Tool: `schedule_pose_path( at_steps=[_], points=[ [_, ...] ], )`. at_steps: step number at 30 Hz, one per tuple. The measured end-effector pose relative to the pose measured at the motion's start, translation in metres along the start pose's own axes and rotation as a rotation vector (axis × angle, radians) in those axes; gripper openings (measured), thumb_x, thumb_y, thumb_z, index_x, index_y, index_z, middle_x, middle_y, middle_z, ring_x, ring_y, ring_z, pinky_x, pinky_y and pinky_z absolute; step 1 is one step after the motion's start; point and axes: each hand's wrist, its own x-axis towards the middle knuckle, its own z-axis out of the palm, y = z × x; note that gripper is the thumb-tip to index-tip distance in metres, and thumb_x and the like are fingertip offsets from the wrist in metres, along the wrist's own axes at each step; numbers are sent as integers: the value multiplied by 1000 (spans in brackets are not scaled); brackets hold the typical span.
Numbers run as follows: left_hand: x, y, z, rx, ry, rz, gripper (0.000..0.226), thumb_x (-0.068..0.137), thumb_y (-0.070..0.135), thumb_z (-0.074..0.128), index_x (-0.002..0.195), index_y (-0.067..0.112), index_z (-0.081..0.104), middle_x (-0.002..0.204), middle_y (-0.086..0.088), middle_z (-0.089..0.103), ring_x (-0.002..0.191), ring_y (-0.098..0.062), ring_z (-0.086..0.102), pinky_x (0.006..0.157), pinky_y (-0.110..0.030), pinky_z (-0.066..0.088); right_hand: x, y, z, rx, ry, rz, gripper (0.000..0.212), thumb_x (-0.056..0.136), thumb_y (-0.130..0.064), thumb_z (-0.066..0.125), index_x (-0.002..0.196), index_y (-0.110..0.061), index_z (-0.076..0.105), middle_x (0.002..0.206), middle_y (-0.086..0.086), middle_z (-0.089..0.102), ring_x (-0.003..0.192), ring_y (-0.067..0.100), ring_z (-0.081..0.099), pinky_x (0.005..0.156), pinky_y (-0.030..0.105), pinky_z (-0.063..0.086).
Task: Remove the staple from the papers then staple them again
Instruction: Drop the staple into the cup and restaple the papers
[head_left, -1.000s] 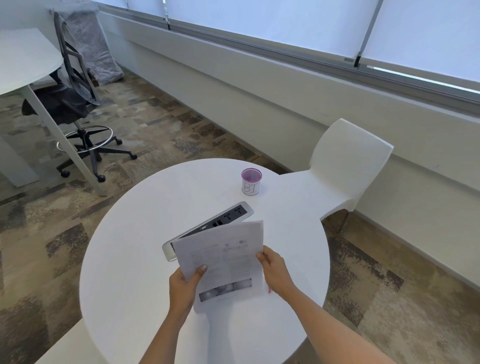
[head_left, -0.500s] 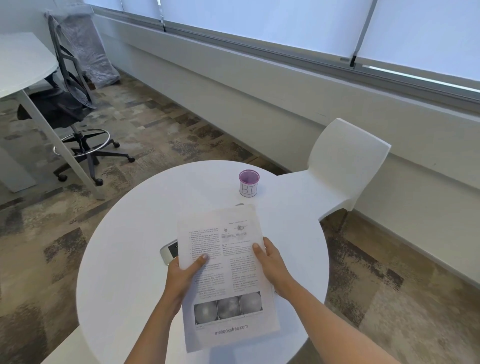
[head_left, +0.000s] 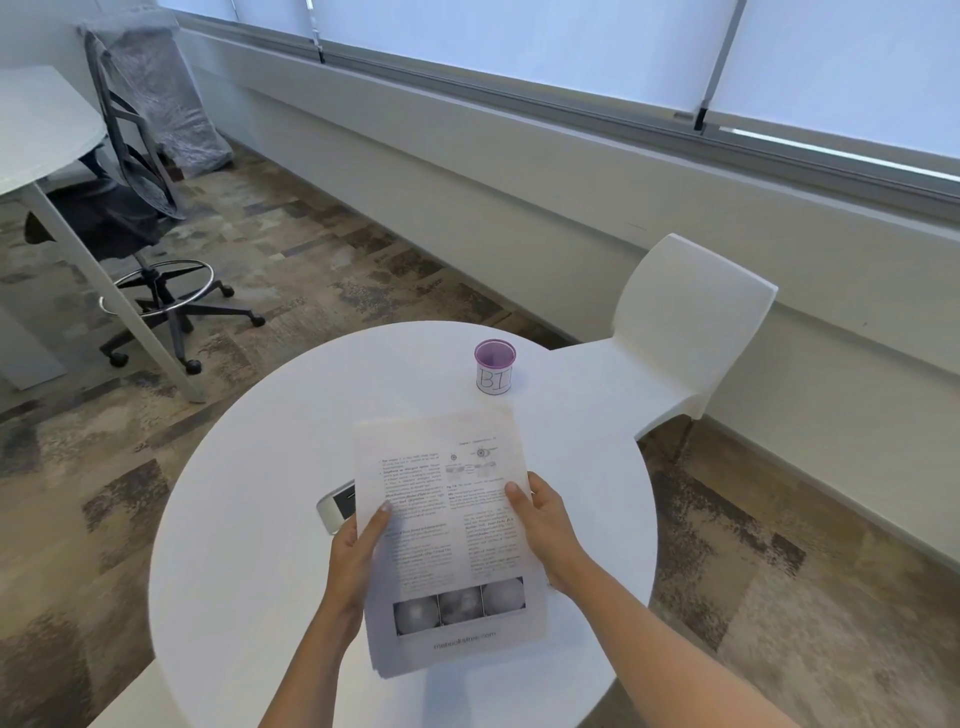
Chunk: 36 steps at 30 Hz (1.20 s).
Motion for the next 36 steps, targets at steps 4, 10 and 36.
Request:
schedule_pose_path(
  at_steps=[4, 10, 36],
  points=[
    [-6, -1, 0, 36, 1, -24, 38, 99, 49, 43, 113, 27, 70, 103, 8, 77, 91, -10, 74, 63, -17, 55, 2, 0, -1, 22, 27, 2, 18, 101, -29, 51, 111, -21, 64, 104, -3, 76, 94, 16, 73, 79, 36, 60],
    [-9, -3, 6, 69, 90, -8, 41, 105, 43, 33, 115, 22, 67, 106, 10, 71, 96, -8, 67, 74, -20, 50, 4, 1, -1, 10, 41, -2, 20, 100, -33, 52, 111, -21, 63, 104, -3, 76, 95, 18, 73, 83, 41, 60],
    [-2, -45, -18, 324, 6, 145, 23, 102, 22, 51, 112, 20, 72, 107, 8, 76, 103, -8, 68, 82, -19, 48, 1, 18, -5, -90, 36, -57, 20, 95, -14, 62, 102, -30, 72, 102, -12, 75, 102, 11, 69, 79, 15, 52]
  ],
)
